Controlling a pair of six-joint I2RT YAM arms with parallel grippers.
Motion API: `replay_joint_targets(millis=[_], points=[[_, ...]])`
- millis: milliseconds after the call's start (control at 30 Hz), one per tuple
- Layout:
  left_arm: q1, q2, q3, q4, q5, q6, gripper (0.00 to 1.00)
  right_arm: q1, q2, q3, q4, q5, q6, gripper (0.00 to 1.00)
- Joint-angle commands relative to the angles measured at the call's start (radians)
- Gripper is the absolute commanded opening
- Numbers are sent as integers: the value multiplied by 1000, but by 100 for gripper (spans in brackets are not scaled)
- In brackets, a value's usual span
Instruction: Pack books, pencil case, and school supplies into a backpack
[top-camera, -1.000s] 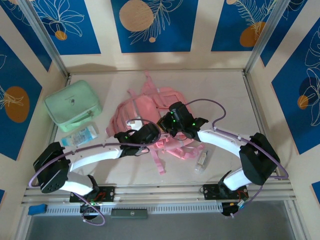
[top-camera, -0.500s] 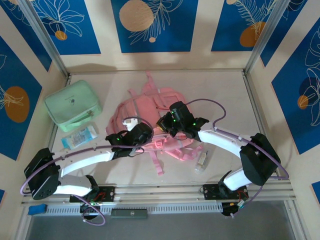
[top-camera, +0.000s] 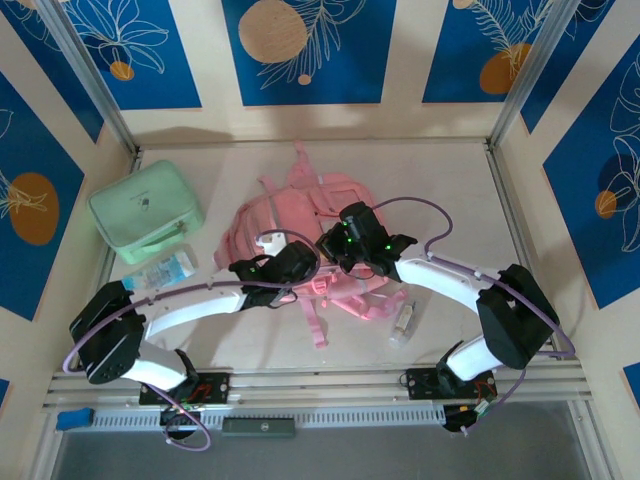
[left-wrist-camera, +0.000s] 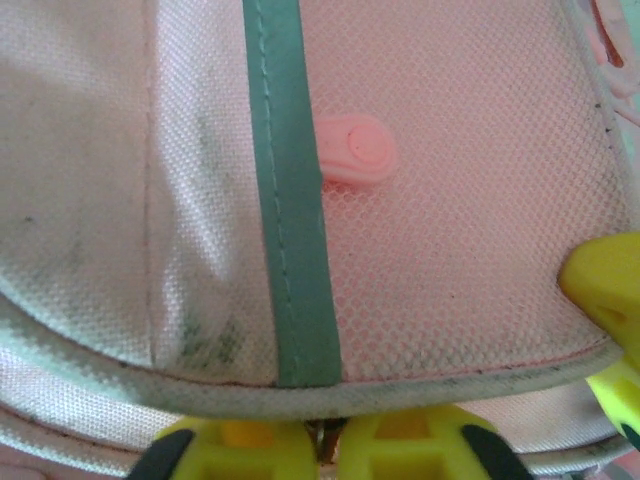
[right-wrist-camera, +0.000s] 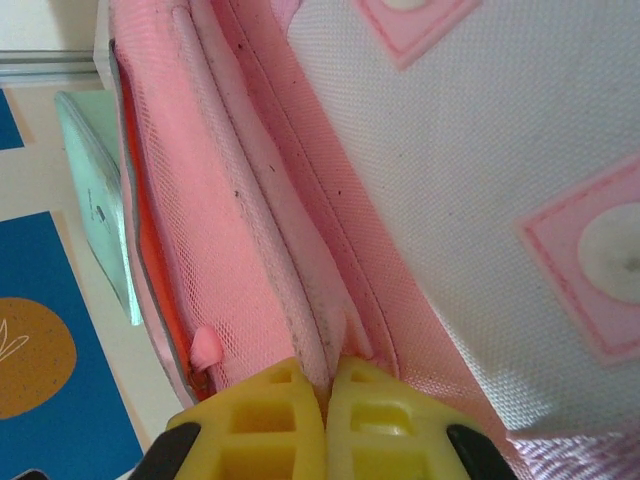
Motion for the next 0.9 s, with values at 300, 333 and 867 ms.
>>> replay_joint_targets(millis=[300,333,867], points=[[127,-207,-3,-183,161,306,0,-79,-14,102,-93,-142,-235,0],[140,-217,-10,-207,169,334,0,-87,2,143,-162,-150,-272,0],[167,-188,-35,-77,441,482,0,-182,68,231,-248,-239,-438,26]])
